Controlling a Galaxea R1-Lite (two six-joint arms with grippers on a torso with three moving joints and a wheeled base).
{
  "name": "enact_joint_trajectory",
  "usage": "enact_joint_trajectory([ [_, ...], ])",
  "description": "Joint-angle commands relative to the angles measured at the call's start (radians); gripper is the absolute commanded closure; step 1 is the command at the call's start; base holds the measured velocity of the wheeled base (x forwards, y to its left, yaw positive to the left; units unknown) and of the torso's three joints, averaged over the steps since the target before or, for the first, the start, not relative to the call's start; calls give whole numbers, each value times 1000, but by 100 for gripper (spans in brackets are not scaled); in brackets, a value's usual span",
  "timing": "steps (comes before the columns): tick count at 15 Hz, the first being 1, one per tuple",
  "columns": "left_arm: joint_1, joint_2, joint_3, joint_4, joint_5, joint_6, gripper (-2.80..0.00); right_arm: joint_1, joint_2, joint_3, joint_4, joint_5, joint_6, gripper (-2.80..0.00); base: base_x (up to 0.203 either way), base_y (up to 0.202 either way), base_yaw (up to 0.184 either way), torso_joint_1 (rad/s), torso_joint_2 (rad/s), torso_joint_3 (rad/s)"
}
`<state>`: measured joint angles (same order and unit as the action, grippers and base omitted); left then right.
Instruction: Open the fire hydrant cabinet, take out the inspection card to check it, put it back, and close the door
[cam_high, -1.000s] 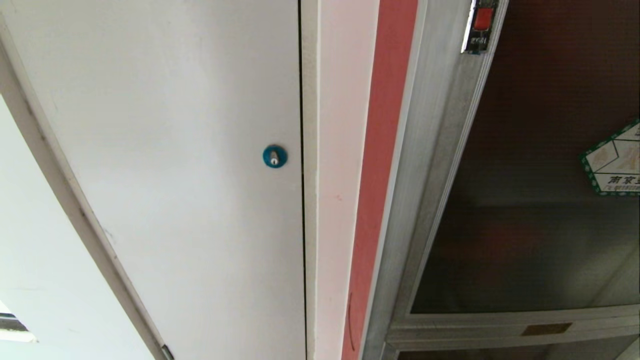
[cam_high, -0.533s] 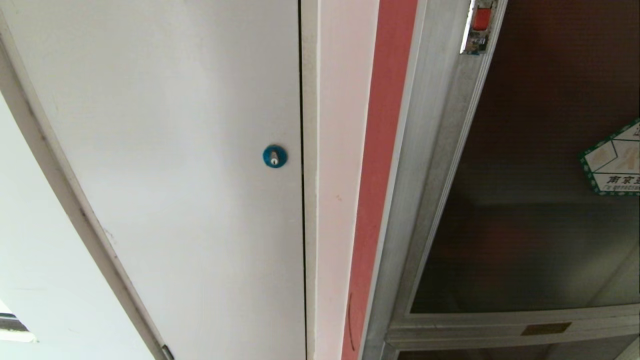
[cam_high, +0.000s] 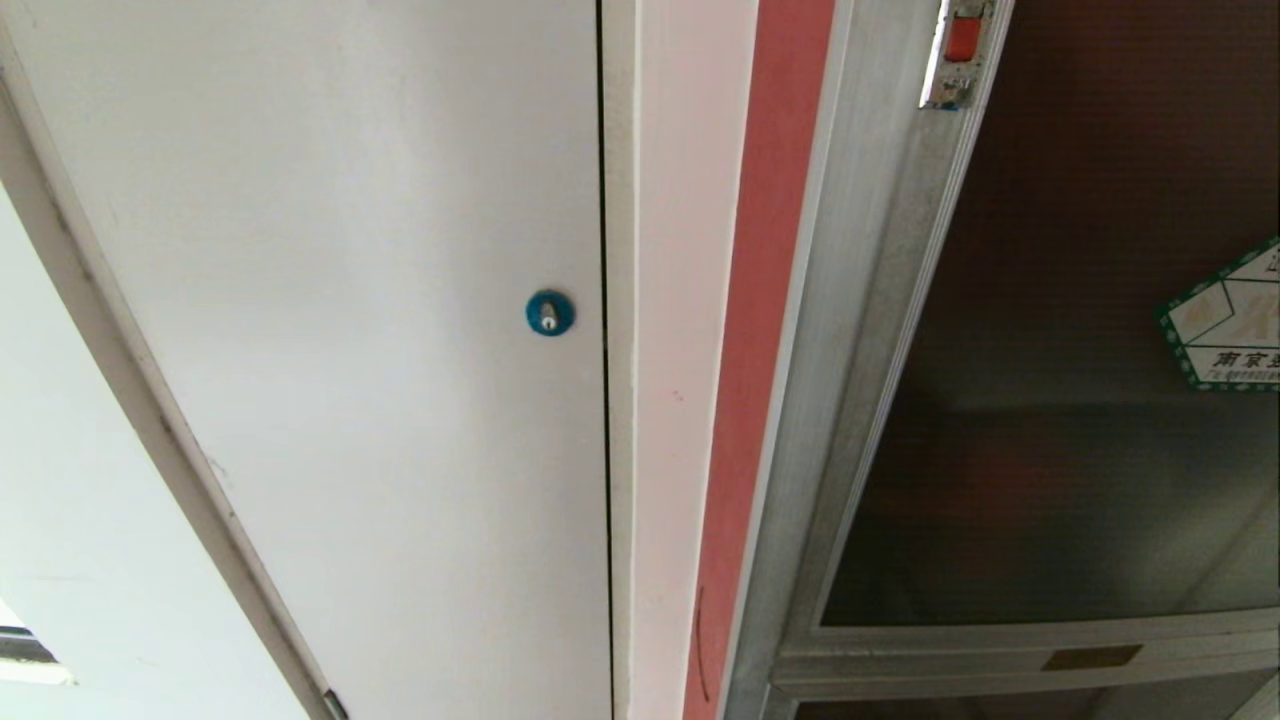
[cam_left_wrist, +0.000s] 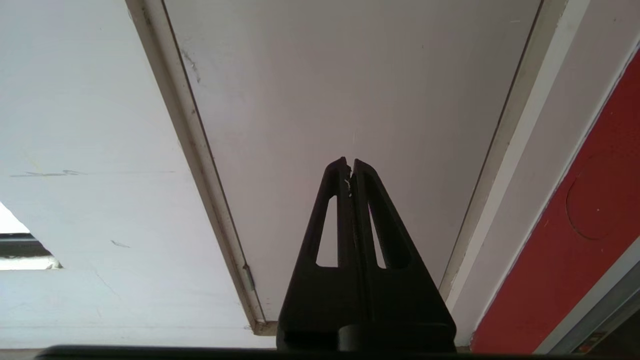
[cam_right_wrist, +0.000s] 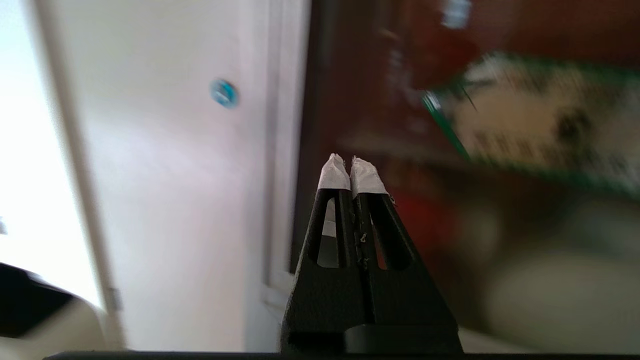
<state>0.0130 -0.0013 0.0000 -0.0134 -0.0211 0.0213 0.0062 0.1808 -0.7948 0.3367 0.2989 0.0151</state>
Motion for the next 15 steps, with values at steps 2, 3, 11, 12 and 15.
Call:
enact_joint_trajectory([
  [2, 1, 1, 8, 0, 0, 0, 0, -6, -110, 252, -100, -158, -32, 0, 0, 0, 0, 0, 0, 0],
  [3, 1, 1, 7, 0, 0, 0, 0, -7, -117, 346, -180, -237, -46, 0, 0, 0, 0, 0, 0, 0],
  [11, 1, 1, 8, 0, 0, 0, 0, -9, -182, 734, -393, -381, -95, 0, 0, 0, 0, 0, 0, 0],
  [12, 1, 1, 8, 0, 0, 0, 0, -9, -182, 754, -394, -379, -96, 0, 0, 0, 0, 0, 0, 0],
  [15, 1, 1, 7, 0, 0, 0, 0, -9, -182, 790, -416, -329, -71, 0, 0, 0, 0, 0, 0, 0],
])
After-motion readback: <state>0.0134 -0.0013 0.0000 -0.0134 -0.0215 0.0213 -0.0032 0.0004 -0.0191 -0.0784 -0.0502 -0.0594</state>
